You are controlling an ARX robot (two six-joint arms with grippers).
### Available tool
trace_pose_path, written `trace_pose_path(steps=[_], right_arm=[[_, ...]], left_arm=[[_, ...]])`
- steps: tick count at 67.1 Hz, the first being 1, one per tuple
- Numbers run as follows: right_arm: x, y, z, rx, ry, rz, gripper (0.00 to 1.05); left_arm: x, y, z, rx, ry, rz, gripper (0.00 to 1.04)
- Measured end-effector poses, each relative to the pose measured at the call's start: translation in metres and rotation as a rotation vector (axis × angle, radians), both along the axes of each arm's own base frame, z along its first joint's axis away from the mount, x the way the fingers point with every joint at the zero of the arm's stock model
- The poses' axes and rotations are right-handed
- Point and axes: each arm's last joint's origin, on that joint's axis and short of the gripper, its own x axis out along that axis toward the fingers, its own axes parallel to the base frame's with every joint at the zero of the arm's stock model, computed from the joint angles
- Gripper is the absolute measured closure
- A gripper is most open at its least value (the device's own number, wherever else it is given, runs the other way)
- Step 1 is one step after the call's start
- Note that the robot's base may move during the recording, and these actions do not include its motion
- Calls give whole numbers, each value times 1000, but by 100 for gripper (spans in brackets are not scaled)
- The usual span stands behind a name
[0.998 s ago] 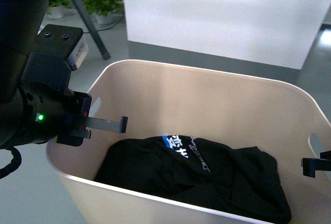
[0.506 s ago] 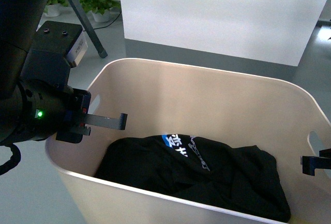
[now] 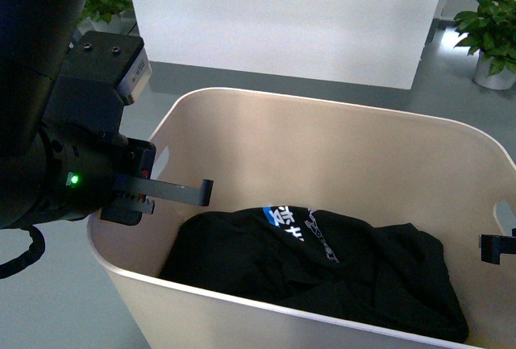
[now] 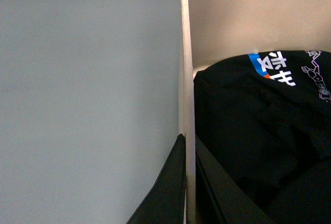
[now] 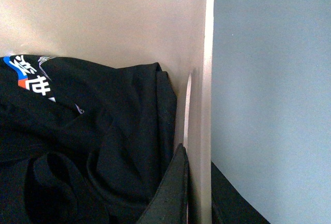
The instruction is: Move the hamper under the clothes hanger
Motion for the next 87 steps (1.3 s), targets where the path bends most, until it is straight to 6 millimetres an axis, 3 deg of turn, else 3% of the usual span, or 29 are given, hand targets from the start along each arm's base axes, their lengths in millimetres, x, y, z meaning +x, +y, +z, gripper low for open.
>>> trace_pose_path(steps=[87], right_arm=[[0,3,0,17,3,31,102]], left_arm=[[1,3,0,7,-4,20,101]])
